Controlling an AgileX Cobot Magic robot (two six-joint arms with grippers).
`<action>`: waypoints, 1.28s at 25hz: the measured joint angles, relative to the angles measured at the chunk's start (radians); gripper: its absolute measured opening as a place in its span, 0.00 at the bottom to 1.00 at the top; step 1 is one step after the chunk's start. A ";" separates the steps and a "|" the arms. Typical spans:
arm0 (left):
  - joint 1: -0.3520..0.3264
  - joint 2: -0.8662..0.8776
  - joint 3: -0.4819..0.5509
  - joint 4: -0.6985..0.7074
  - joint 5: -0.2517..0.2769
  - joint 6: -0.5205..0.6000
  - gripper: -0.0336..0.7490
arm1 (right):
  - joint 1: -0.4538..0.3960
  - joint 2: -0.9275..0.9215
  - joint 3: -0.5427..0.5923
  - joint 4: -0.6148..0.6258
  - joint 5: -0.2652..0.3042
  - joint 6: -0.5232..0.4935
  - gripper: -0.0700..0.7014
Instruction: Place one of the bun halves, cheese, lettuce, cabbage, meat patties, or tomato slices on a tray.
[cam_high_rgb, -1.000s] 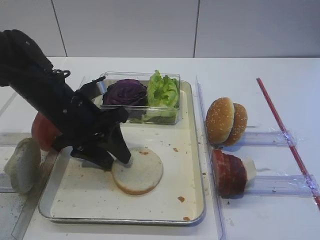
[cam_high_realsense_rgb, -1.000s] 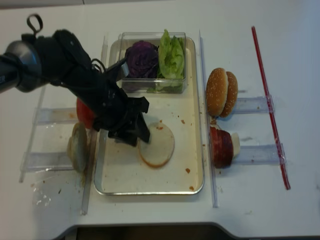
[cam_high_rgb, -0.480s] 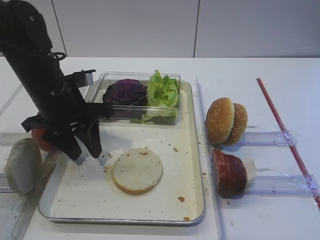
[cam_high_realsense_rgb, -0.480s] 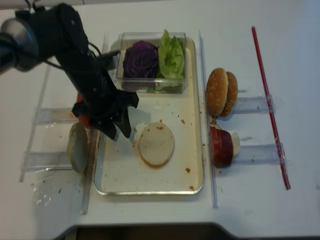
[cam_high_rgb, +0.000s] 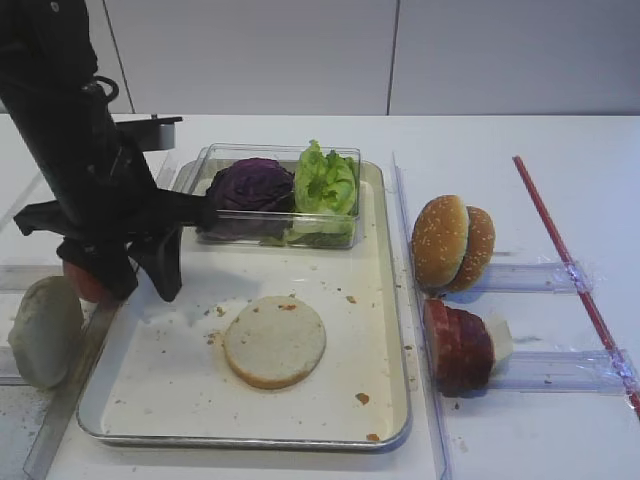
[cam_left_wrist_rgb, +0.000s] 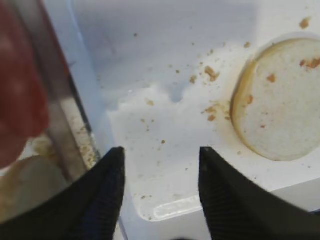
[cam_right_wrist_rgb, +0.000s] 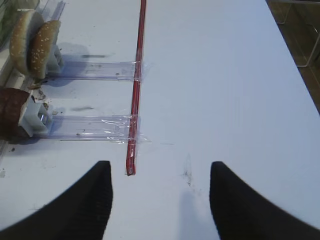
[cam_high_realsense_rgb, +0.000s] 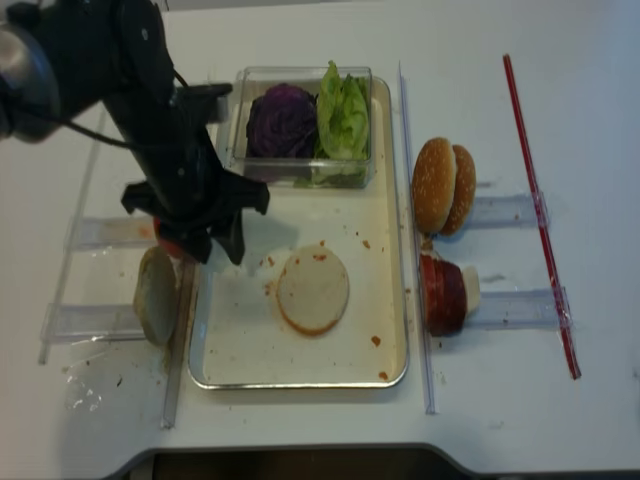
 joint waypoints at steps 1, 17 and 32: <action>0.000 -0.016 0.000 0.016 0.000 -0.011 0.46 | 0.000 0.000 0.000 0.000 0.000 0.000 0.67; 0.032 -0.253 0.015 0.177 0.018 -0.061 0.46 | 0.000 0.000 0.000 0.000 0.000 0.000 0.67; 0.187 -0.524 0.283 0.227 0.022 -0.046 0.46 | 0.000 0.000 0.000 0.000 0.000 0.000 0.67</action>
